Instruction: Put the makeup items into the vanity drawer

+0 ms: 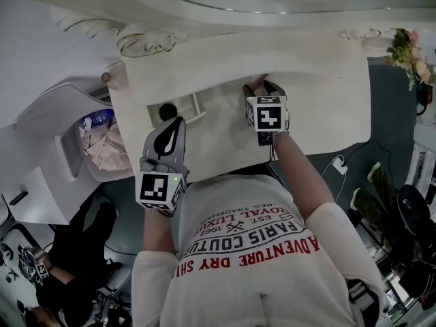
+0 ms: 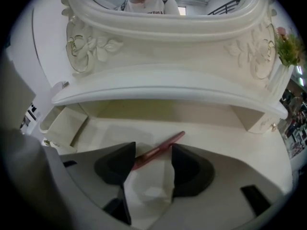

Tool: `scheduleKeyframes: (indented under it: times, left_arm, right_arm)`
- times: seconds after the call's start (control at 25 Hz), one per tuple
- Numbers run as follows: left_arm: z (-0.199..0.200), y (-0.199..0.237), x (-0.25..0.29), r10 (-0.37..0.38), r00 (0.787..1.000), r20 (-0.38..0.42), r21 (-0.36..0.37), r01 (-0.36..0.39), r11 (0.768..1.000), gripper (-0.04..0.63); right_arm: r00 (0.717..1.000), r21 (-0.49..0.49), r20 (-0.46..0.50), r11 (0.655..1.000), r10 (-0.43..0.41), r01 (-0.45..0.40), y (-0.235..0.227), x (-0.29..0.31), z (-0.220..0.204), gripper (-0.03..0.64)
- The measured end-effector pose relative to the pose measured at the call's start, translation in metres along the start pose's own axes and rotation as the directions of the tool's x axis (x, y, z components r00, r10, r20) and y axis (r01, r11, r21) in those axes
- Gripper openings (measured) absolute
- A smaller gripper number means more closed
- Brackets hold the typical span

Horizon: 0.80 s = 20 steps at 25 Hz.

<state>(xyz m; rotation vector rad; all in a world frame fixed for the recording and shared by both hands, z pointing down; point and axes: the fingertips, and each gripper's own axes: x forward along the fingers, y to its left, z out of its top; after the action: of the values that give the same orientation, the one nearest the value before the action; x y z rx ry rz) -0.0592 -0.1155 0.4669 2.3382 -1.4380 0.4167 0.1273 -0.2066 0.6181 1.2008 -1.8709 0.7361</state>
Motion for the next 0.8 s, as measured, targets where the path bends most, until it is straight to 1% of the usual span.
scheduleKeyframes:
  times: [0.04, 0.08, 0.12, 0.24, 0.44, 0.68, 0.8]
  left_arm:
    - [0.000, 0.001, 0.000, -0.002, 1.000, 0.000, 0.001, 0.002, 1.000, 0.009]
    - [0.000, 0.001, 0.000, -0.005, 1.000, 0.000, 0.002, 0.005, 1.000, 0.009]
    - [0.000, 0.001, -0.001, -0.008, 1.000, 0.000, 0.003, 0.008, 1.000, 0.009]
    - [0.001, 0.001, -0.003, -0.019, 1.000, 0.004, 0.005, 0.019, 1.000, 0.009]
    - [0.006, 0.006, -0.007, -0.031, 0.999, 0.024, 0.021, 0.031, 0.999, 0.009]
    - [0.012, 0.005, -0.022, -0.050, 0.997, 0.052, 0.045, 0.047, 0.998, 0.009]
    - [0.015, 0.004, -0.031, -0.056, 0.996, 0.070, 0.054, 0.052, 0.997, 0.009]
  right_arm:
    - [1.000, -0.004, -0.006, 1.000, -0.004, 0.004, 0.001, 0.000, 0.000, 0.232]
    - [1.000, -0.005, -0.014, 1.000, -0.009, 0.009, 0.002, -0.001, 0.000, 0.174]
    - [1.000, -0.002, -0.023, 1.000, -0.017, 0.017, 0.002, -0.002, -0.002, 0.059]
    - [0.999, 0.002, -0.035, 1.000, -0.030, 0.030, 0.004, -0.004, -0.009, 0.051]
    - [0.999, 0.026, -0.040, 0.999, -0.021, 0.022, 0.007, -0.011, -0.012, 0.051]
    - [1.000, 0.002, -0.029, 1.000, -0.010, 0.010, 0.023, -0.040, -0.014, 0.051]
    - [1.000, -0.016, -0.020, 1.000, 0.020, -0.021, 0.037, -0.055, -0.015, 0.051]
